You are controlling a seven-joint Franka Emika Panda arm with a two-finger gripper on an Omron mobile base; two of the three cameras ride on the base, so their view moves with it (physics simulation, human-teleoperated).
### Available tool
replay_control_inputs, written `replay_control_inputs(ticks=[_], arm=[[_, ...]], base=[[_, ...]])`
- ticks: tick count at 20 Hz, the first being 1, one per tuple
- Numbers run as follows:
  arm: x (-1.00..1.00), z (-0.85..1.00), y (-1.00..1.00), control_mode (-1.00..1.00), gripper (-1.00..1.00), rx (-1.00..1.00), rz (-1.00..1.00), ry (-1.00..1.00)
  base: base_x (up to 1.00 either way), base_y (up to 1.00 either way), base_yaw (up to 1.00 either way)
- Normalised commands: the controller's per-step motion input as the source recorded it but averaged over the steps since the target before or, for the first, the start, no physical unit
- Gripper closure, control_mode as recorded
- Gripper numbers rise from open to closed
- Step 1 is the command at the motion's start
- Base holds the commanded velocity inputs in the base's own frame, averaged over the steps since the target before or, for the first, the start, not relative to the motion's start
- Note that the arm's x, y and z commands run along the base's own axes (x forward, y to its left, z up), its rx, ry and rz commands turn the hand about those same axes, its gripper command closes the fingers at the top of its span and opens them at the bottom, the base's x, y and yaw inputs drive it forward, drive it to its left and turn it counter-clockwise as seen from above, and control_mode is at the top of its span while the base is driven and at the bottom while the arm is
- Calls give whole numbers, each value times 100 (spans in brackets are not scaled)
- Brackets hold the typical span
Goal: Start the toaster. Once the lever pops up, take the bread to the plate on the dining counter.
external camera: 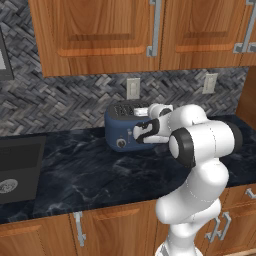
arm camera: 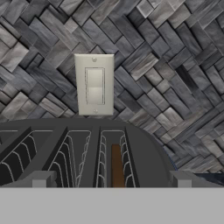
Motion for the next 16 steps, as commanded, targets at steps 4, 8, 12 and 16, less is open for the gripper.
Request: replay_control_inputs(ticks=[4, 8, 12, 16], arm=[[0, 0, 0, -100, -100, 0, 0, 0], [0, 0, 0, -100, -100, 0, 0, 0], [0, 0, 0, -100, -100, 0, 0, 0], [0, 0, 0, -100, -100, 0, 0, 0]], base=[[0, 0, 0], [0, 0, 0], [0, 0, 0], [0, 0, 0]])
